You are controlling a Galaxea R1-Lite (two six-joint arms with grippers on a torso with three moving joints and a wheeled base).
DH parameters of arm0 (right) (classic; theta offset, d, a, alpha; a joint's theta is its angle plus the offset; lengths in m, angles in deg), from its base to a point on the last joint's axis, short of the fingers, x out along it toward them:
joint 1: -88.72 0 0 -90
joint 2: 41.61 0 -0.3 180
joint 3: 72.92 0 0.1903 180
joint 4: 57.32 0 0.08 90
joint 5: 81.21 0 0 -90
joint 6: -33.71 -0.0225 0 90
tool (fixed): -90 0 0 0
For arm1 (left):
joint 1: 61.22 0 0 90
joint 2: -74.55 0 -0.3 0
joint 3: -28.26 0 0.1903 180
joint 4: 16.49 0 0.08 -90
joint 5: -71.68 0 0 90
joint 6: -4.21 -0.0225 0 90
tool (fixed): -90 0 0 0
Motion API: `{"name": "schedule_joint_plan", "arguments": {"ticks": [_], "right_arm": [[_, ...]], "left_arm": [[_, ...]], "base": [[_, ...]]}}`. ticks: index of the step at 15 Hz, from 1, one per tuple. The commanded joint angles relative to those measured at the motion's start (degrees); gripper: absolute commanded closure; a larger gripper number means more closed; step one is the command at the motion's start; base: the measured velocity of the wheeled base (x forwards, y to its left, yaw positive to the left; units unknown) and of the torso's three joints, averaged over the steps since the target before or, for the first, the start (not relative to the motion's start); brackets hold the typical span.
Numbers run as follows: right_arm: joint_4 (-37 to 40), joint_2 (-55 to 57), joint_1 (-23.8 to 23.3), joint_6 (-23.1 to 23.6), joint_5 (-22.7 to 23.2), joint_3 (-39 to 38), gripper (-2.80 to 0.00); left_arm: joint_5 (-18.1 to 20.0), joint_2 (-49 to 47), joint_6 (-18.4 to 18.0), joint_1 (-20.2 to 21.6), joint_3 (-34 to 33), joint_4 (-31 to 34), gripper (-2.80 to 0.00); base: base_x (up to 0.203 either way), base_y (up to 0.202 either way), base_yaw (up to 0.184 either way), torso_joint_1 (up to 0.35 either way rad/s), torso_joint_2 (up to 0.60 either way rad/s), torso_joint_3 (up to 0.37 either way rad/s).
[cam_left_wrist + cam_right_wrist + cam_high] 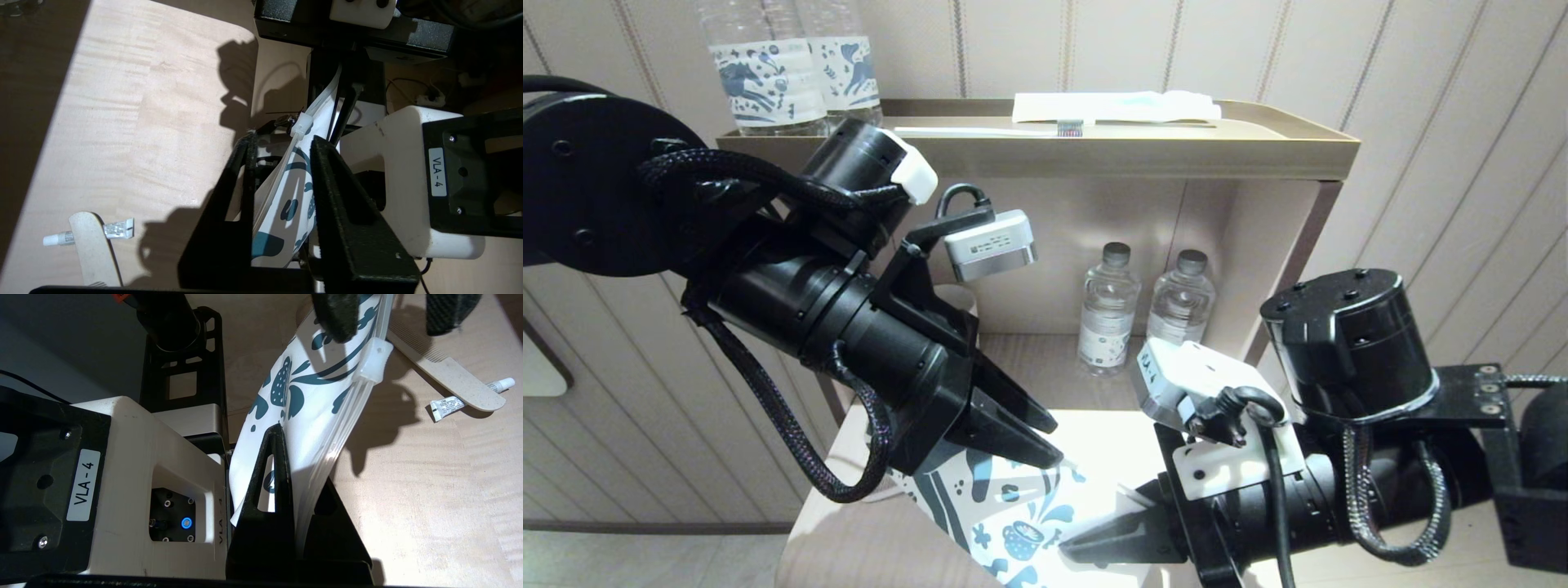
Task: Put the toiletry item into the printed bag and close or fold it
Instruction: Hand it to the other hand
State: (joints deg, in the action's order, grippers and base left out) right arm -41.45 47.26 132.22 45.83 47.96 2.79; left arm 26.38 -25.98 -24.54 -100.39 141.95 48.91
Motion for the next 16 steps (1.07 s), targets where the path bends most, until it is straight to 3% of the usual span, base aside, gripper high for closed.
{"name": "schedule_joint_plan", "arguments": {"ticks": [1,8,12,16], "right_arm": [[-0.1,0.0,0.1,0.0,0.2,0.1,0.0],[-0.1,0.2,-0.2,0.0,0.4,-0.1,0.0],[-0.1,0.1,-0.3,-0.2,0.5,0.2,0.0],[-0.1,-0.3,-0.2,-0.2,0.5,-0.1,0.0]], "left_arm": [[0.3,0.0,0.5,0.0,0.2,0.2,-2.8],[0.6,-0.7,1.4,-0.1,0.4,-0.1,-2.8],[0.6,-0.7,5.1,-0.9,-0.4,-5.3,-2.8],[0.6,-0.1,4.7,-1.1,-2.1,-6.3,-2.8]], "base": [[0.0,0.0,0.0,0.0,0.0,0.0],[0.0,0.0,0.0,0.0,0.0,0.0],[0.0,0.0,0.0,0.0,0.0,0.0],[0.0,0.0,0.0,0.0,0.0,0.0]]}}
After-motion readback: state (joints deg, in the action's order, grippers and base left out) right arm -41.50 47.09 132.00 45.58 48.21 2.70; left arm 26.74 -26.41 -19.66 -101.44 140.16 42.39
